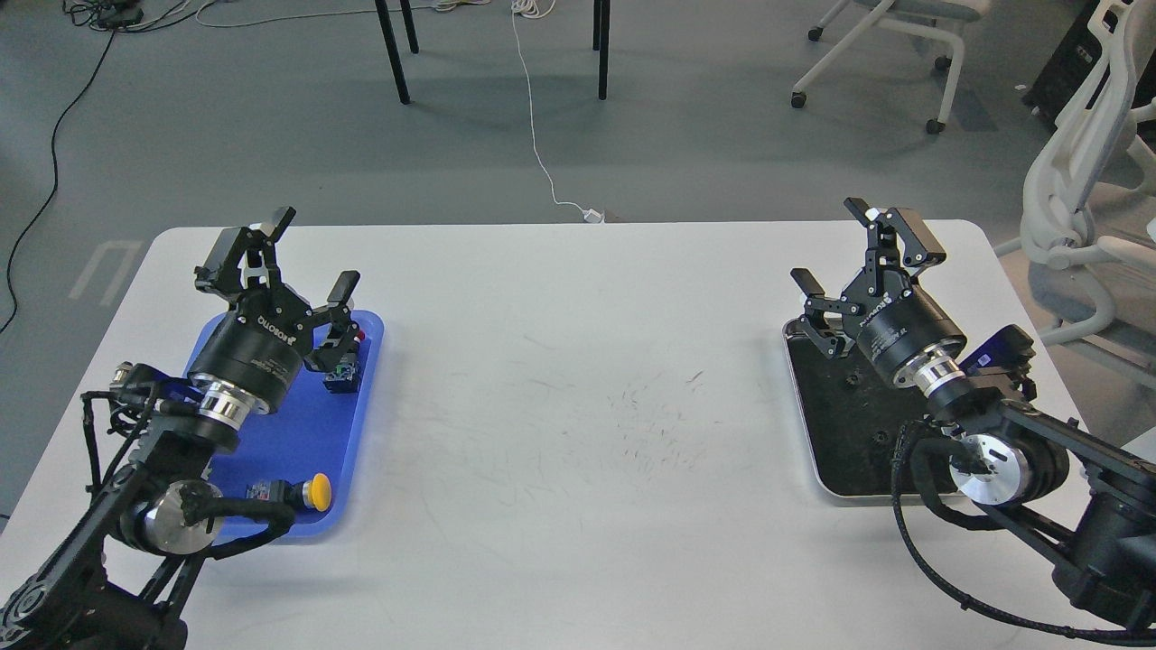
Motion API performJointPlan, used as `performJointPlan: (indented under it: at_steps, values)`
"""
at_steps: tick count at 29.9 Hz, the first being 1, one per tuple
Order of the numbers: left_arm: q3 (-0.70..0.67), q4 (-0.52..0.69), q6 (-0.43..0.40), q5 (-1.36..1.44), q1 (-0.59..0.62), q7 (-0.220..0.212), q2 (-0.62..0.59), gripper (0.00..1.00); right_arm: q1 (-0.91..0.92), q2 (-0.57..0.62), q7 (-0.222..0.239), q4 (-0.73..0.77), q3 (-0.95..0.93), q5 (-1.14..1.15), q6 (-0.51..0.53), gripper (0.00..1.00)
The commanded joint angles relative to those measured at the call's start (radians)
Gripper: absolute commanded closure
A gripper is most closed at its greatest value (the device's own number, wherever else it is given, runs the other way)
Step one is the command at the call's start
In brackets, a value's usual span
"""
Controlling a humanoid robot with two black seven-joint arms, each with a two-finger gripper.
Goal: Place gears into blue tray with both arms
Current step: 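Raise the right gripper and move it over the metal tray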
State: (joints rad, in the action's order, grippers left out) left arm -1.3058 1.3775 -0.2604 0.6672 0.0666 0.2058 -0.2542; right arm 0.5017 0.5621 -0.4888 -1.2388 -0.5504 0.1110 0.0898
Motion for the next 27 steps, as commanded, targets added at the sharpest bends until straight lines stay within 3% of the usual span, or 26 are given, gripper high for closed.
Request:
performJointPlan:
  at_steps: [1, 16, 22, 27]
  values:
    - [0.000, 0.000, -0.003, -0.003, -0.001, 0.000, 0.000, 0.02, 0.000, -0.001, 0.000, 0.007, -0.002, 0.001, 0.013, 0.01]
    - [0.040, -0.012, -0.020, 0.000, 0.012, -0.008, -0.019, 0.02, 0.014, 0.041, 0.000, -0.008, 0.012, 0.018, 0.025, 0.01]
    - [0.042, -0.008, -0.020, 0.002, 0.012, 0.017, -0.019, 0.02, 0.066, 0.175, 0.000, -0.016, 0.018, 0.157, 0.038, 0.01]
    - [0.043, 0.000, -0.020, 0.008, -0.002, 0.043, -0.023, 0.02, 0.196, 0.347, 0.000, -0.070, 0.133, 0.349, 0.082, 0.01]
